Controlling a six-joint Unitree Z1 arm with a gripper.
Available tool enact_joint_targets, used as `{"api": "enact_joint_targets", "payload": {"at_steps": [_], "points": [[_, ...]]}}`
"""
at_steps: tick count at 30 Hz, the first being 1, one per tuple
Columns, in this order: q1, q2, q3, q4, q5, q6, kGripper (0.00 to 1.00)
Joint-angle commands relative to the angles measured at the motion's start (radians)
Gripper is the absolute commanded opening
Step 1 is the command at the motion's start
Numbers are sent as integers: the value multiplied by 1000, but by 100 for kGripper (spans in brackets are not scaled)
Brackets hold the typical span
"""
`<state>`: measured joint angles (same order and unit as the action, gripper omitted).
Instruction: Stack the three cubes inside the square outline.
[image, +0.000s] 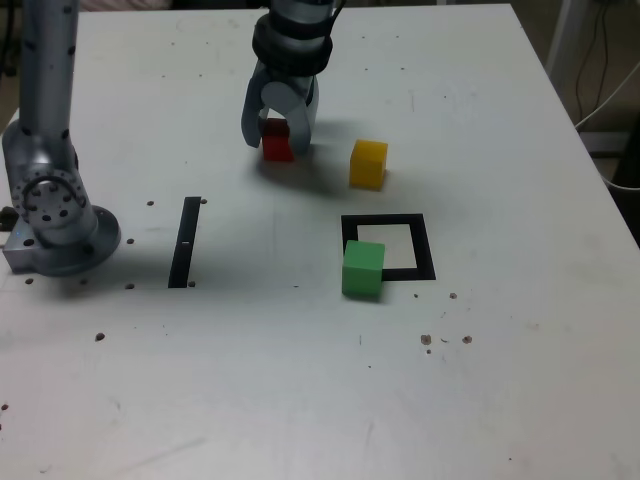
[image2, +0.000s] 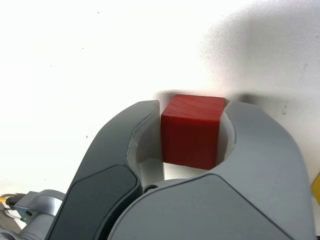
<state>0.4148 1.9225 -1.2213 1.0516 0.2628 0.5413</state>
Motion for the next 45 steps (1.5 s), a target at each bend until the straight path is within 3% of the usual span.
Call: {"api": "enact_joint_targets", "payload": {"at_steps": [1, 8, 15, 24, 28, 31, 38, 45], "points": [[0, -5, -3, 1, -4, 3, 22], [0, -47, -6, 14, -12, -4, 19], [-17, -137, -37, 120, -49, -28, 19], [-203, -226, -140, 264, -42, -188, 19], [-313, -204, -211, 348, -42, -322, 19], [-397, -169, -266, 391, -65, -420, 19], [-515, -73, -326, 367, -148, -524, 19], [-551, 1, -382, 342, -156, -532, 19]]}}
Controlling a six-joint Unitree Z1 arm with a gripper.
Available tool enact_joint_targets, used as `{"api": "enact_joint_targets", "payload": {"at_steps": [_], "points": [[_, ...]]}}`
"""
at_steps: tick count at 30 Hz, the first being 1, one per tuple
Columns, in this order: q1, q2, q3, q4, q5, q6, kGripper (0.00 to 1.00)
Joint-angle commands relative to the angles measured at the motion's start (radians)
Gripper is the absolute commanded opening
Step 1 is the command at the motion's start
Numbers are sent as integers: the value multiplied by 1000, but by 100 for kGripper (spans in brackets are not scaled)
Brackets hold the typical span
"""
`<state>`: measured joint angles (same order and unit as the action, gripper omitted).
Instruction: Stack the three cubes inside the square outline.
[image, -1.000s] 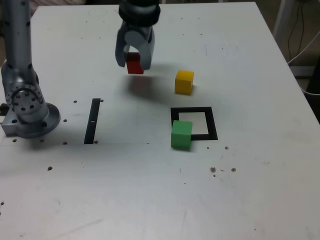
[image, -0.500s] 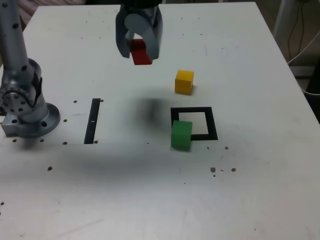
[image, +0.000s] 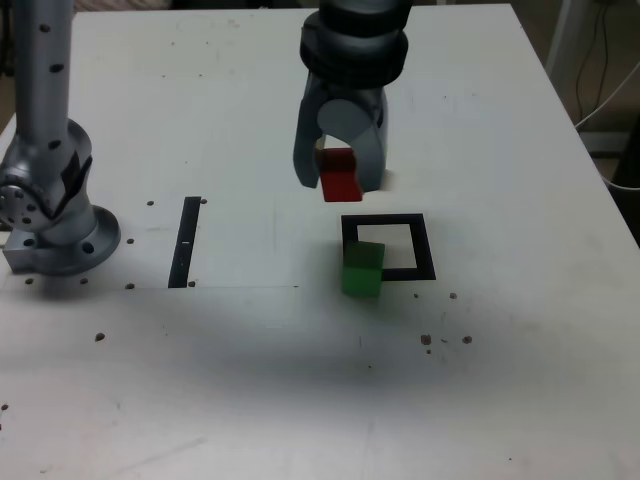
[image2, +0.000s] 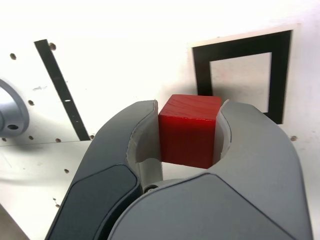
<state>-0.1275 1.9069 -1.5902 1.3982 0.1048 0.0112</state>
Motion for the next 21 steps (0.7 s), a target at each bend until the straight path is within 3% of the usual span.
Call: {"api": "enact_joint_targets", "payload": {"at_steps": [1, 8, 21], "points": [[-10, 25, -18, -6, 2, -2, 19], [-12, 83, -28, -30, 7, -12, 19], [-12, 124, -19, -70, 59, -50, 19]]}}
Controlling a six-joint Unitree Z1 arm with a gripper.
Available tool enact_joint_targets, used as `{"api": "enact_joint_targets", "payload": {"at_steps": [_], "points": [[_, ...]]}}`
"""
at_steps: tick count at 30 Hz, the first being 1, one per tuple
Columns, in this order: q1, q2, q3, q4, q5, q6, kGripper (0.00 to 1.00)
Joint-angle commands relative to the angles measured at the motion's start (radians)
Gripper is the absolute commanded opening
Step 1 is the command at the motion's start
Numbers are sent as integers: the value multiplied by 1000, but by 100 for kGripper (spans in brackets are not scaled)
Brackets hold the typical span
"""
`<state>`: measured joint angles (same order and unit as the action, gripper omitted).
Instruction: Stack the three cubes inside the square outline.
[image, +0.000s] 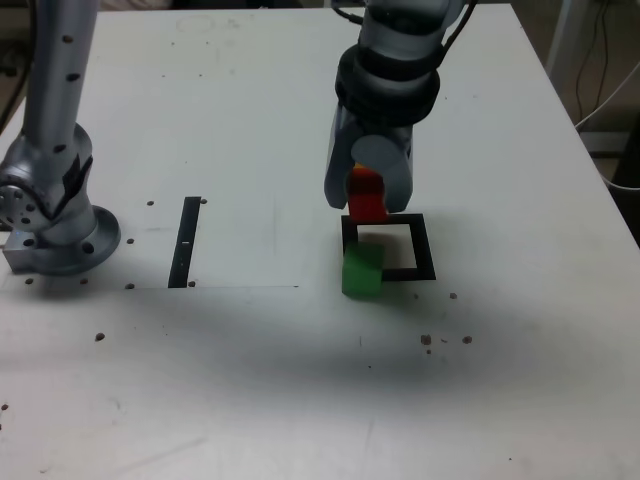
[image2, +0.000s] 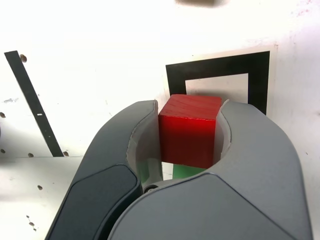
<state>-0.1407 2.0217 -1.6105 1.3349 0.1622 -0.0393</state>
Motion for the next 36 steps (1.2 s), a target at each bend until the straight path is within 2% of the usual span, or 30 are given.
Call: {"api": "enact_joint_targets", "payload": {"at_steps": [1, 17, 36], "points": [[1, 13, 1, -12, 1, 1, 19], [1, 80, -11, -73, -13, 29, 19], [1, 87, 5, -110, -18, 41, 19]]}}
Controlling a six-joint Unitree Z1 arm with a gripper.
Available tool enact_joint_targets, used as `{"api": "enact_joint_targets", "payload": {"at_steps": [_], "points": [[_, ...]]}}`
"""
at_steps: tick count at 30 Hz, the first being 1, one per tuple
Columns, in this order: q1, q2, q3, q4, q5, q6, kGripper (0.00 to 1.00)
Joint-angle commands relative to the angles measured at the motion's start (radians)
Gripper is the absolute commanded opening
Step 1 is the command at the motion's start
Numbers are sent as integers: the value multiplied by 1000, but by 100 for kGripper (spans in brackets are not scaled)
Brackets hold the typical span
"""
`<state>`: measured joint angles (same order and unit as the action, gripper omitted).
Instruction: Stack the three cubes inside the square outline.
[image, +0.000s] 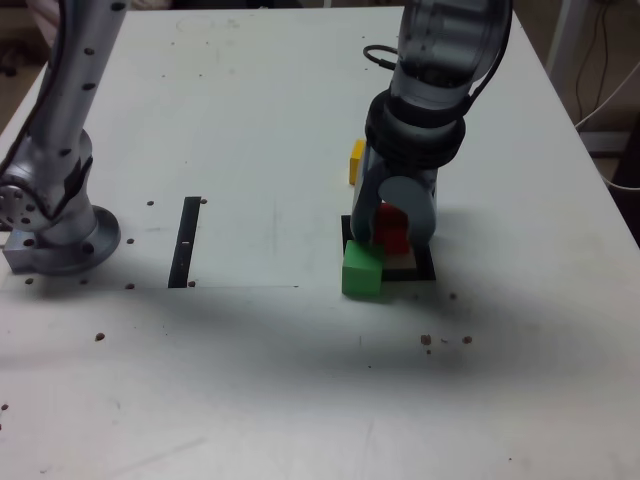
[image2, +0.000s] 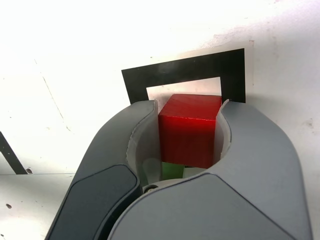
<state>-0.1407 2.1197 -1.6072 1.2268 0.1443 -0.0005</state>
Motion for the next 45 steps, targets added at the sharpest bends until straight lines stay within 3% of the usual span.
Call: {"api": "enact_joint_targets", "payload": {"at_steps": [1, 5, 11, 15, 23, 32, 45], "points": [[1, -16, 3, -2, 0, 2, 19], [1, -39, 12, 8, 0, 2, 30], [5, -48, 34, 5, -13, 3, 78], [11, -48, 55, -5, -29, 8, 96], [13, -51, 60, -14, -32, 10, 99], [30, -132, 66, 14, 14, 16, 99], [220, -202, 121, 40, 22, 182, 99]]}}
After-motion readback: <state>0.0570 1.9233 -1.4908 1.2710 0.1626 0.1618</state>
